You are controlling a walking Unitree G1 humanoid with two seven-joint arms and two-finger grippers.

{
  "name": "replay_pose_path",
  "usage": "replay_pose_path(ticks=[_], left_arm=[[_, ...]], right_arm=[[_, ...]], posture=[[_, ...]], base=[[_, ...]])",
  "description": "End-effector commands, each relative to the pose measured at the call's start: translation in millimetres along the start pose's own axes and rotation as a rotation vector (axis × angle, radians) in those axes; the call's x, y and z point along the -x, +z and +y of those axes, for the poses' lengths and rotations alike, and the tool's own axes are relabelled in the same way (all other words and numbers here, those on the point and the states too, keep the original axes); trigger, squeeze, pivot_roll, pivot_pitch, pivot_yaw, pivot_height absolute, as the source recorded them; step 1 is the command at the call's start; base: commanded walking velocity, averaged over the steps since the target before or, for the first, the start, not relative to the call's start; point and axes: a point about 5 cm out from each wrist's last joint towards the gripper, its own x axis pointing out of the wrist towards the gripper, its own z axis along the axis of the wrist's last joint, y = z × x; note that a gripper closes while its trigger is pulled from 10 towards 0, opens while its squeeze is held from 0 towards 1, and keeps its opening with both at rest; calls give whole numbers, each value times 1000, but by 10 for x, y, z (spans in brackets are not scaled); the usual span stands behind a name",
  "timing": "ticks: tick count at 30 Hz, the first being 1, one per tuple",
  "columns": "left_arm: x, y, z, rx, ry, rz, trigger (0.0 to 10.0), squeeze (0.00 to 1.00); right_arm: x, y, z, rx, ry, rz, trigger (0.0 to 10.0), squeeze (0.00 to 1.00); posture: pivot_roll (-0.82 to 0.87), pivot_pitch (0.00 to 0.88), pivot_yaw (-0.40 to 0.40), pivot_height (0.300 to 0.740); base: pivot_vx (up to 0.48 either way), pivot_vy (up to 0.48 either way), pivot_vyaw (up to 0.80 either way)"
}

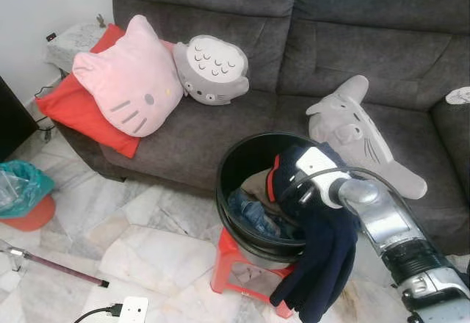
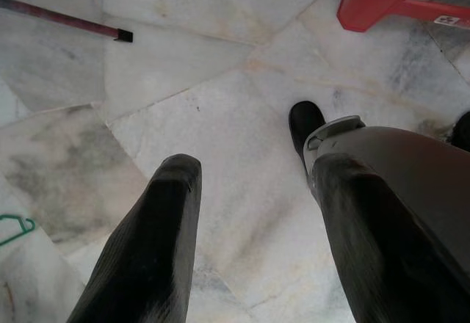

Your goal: Hang hanger

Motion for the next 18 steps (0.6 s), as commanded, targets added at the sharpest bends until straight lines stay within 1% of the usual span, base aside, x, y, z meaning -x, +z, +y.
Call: replay_pose_path(ticks=[1, 3, 4, 5, 7, 8, 9, 11, 14, 16, 18], left_arm=[[14, -65, 0, -11, 0, 24, 10000, 0], [14, -65, 1, -13, 1, 24, 10000, 0], [14, -64, 3, -15, 2, 23, 10000, 0], [14, -64, 3, -15, 2, 23, 10000, 0], [14, -64, 6, -17, 3, 23, 10000, 0], [14, -64, 6, -17, 3, 23, 10000, 0], [14, -64, 7, -19, 3, 23, 10000, 0], [14, -64, 8, -19, 4, 22, 10000, 0], [14, -63, 9, -20, 4, 22, 10000, 0], [14, -63, 9, -21, 4, 22, 10000, 0], [13, -62, 10, -21, 5, 22, 10000, 0]], right_arm=[[70, 85, -51, -62, -69, -93, 10000, 0], [118, 116, -81, -99, -127, -148, 10000, 0], [164, 116, -113, -145, -186, -182, 10000, 0], [164, 116, -113, -145, -186, -182, 10000, 0], [236, 114, -100, -205, -231, -234, 10000, 0], [236, 114, -100, -205, -231, -234, 10000, 0], [263, 100, -54, -240, -226, -246, 10000, 0], [270, 71, 1, -254, -206, -239, 10000, 0], [262, -55, 101, -274, -196, -175, 10000, 0], [248, -92, 128, -278, -188, -162, 10000, 0], [240, -87, 136, -303, -173, -165, 10000, 0]], posture=[[-87, 81, 15, 740], [-88, 82, 16, 740], [-90, 82, 16, 740], [-90, 82, 16, 740], [-92, 82, 17, 740], [-92, 82, 17, 740], [-92, 82, 17, 740], [-91, 80, 17, 740], [-90, 78, 18, 740], [-88, 78, 20, 740], [-89, 77, 20, 740]], base=[[0, 0, 0], [0, 0, 0], [0, 0, 0], [0, 0, 0], [0, 0, 0], [0, 0, 0], [0, 0, 0], [0, 0, 0], [0, 0, 0], [0, 0, 0], [0, 0, 0]])
